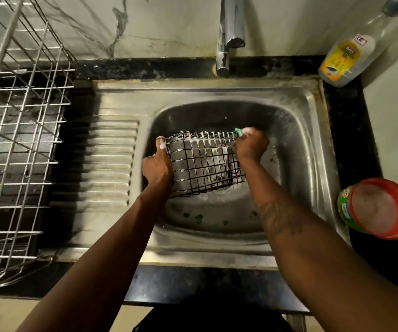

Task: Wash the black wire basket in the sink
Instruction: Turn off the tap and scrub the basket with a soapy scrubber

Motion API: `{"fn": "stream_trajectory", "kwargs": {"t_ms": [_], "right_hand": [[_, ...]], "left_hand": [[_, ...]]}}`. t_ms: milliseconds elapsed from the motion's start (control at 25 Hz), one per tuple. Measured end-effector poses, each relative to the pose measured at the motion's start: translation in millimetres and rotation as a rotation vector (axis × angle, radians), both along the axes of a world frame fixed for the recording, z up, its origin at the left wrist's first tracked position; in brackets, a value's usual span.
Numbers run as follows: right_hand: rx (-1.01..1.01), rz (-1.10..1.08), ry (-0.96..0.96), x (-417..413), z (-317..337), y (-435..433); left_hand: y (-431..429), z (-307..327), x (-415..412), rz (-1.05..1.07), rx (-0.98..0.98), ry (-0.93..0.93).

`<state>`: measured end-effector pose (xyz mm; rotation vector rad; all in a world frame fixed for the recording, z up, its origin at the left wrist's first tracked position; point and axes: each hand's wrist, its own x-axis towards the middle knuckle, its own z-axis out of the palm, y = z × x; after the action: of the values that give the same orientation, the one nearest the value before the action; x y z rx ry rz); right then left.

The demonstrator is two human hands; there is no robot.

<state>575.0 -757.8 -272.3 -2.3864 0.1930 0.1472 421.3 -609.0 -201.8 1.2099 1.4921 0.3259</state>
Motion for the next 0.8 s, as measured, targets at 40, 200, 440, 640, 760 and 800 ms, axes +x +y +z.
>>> {"fn": "stream_trajectory", "kwargs": {"t_ms": [40,200,440,640,760,800], "right_hand": [[-0.036,-0.026,0.036,2,-2,-2],[0.066,0.110,-0.183,-44,20,12],[0.446,0.298,-0.428,-148,86,63],[0.470,0.267,-0.447,-146,71,55],[0.343,0.218,-0.420,-119,53,33],[0.289,0.258,-0.425,-111,44,24]], "left_hand": [[-1,0,0,-0.005,0.017,0.005],[-2,3,-4,-0.040,0.035,-0.002],[0,6,-2,-0.059,0.107,0.034],[1,2,-1,-0.052,0.106,0.029],[2,-2,0,-0.051,0.070,0.024],[2,-2,0,-0.056,0.072,0.023]]}}
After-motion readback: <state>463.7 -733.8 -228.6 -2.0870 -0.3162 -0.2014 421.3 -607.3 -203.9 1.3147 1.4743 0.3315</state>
